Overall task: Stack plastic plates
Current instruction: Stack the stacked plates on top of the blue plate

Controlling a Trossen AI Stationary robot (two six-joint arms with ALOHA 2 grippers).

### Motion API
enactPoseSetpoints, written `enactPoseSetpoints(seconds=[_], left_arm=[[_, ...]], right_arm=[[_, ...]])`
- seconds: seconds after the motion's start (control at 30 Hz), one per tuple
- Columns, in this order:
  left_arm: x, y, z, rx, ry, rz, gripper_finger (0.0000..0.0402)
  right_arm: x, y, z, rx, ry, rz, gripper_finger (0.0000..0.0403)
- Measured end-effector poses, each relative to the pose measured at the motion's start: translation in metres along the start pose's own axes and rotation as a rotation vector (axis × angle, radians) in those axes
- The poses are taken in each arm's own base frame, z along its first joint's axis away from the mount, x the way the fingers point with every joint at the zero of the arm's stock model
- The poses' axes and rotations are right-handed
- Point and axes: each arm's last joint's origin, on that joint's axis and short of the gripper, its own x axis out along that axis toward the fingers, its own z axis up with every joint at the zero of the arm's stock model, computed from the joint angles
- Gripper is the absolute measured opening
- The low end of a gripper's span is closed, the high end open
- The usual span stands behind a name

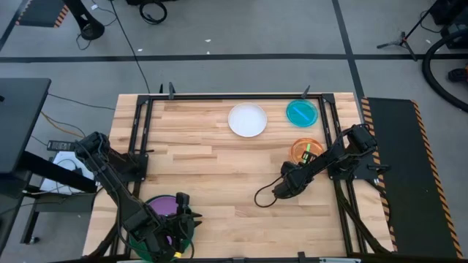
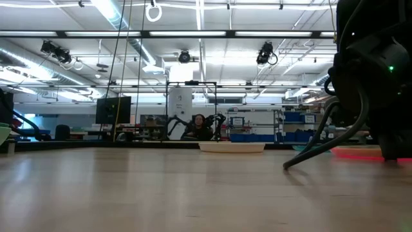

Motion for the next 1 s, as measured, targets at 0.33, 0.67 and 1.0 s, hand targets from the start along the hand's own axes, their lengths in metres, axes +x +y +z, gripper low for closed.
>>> enactPoseSetpoints(seconds=[0.33, 0.67, 1.0], left_arm=[[0.0, 0.0, 0.0, -0.069, 0.0, -0.001, 0.0105], [0.0, 0.0, 0.0, -0.105, 0.0, -0.001, 0.0105], [0.003, 0.003, 0.0, -0.17, 0.005, 0.009, 0.0105]], right_arm=[[-0.005, -0.011, -0.002, -0.086, -0.008, -0.052, 0.0009], [-0.021, -0.05, 0.001, -0.094, -0.043, -0.073, 0.0009], [-0.026, -0.079, 0.003, -0.342, -0.05, -0.189, 0.0009]])
